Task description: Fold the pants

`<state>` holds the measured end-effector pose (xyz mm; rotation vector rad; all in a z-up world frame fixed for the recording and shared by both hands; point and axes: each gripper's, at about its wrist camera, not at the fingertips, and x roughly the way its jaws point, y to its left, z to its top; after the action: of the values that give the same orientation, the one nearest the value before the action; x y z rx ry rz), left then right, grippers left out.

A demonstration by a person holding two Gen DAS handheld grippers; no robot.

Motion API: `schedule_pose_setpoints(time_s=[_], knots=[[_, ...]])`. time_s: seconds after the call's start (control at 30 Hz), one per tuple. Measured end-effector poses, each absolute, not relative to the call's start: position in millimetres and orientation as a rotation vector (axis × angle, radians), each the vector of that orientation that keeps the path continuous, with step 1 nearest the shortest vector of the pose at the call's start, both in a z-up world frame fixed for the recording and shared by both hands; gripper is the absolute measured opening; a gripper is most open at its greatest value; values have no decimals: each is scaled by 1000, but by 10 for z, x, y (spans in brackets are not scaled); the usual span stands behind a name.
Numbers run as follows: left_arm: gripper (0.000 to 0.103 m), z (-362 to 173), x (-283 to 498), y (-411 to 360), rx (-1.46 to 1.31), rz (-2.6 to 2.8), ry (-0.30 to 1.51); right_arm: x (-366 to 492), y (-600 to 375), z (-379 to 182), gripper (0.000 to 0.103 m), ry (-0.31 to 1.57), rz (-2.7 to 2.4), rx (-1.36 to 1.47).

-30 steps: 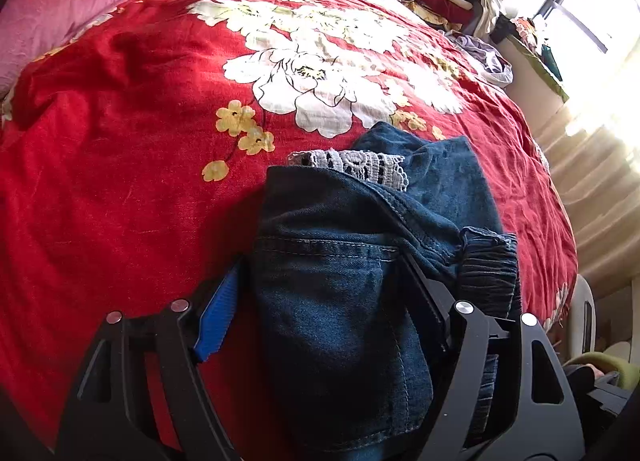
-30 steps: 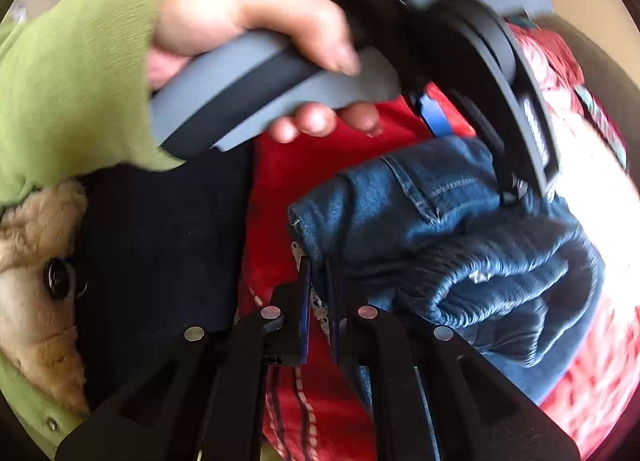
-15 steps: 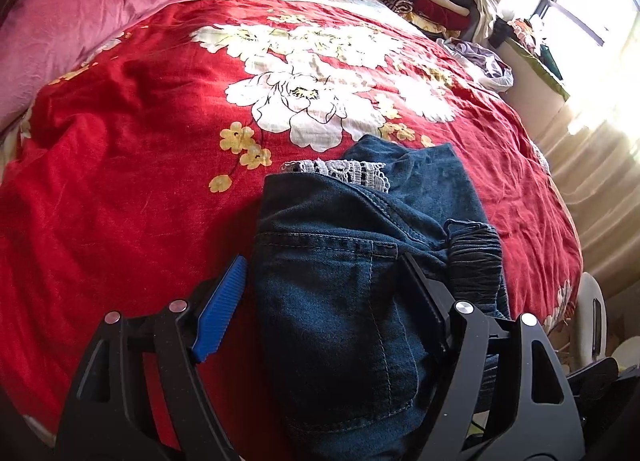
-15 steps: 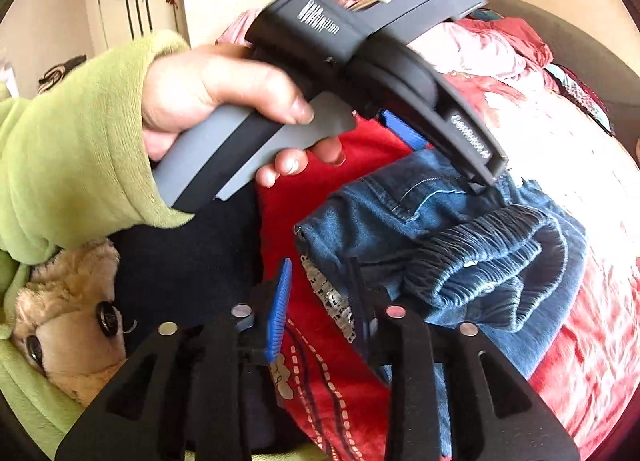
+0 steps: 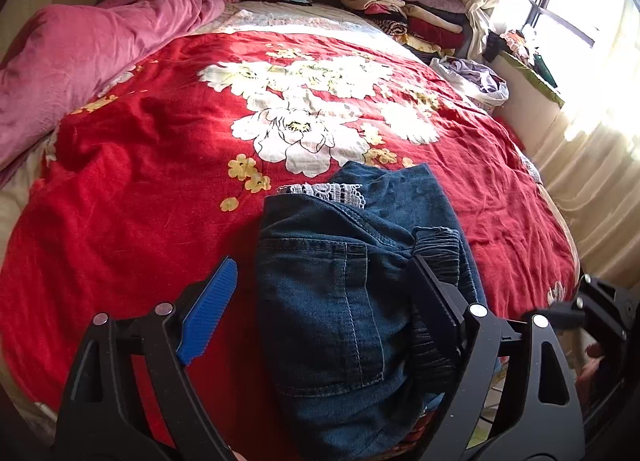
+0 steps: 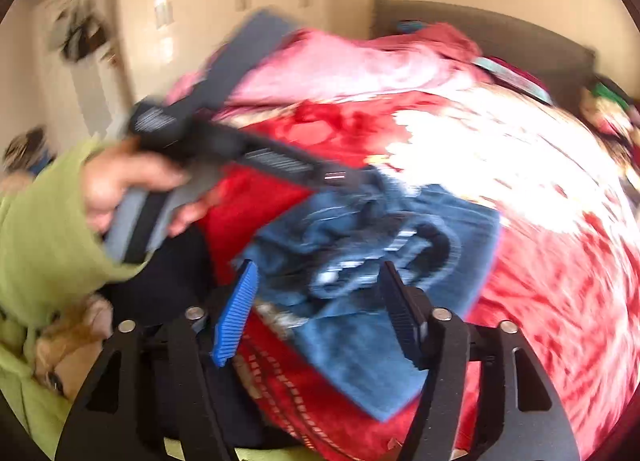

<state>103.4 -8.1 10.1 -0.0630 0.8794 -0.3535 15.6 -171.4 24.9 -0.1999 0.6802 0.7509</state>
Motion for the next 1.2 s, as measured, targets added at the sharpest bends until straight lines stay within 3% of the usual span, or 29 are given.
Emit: schedule_pose_setpoints(time_s=[0.6, 0.73, 0.77, 0.8, 0.87, 0.9, 1.2], knots=[[84, -467, 1087, -9, -168, -359, 1009, 1133, -2211, -423, 66, 956, 527, 141], [80, -491, 1123, -49, -169, -368, 1004, 1254, -2239, -539, 67, 979, 591, 254], [75, -488, 1127, -72, -170, -377, 1001, 1285, -2243, -554, 65, 983, 598, 278], [62, -482, 1133, -89, -180, -394, 998, 1300, -2231, -549, 61, 980, 608, 280], [54, -458, 1144, -128, -189, -406, 997, 1291, -2174, -495, 29, 958, 653, 275], [52, -433, 1149, -145, -184, -407, 995, 1282, -2153, -447, 26, 943, 663, 281], [47, 122, 1385, -176, -138, -406, 872, 1472, -1996, 153, 25, 753, 651, 170]])
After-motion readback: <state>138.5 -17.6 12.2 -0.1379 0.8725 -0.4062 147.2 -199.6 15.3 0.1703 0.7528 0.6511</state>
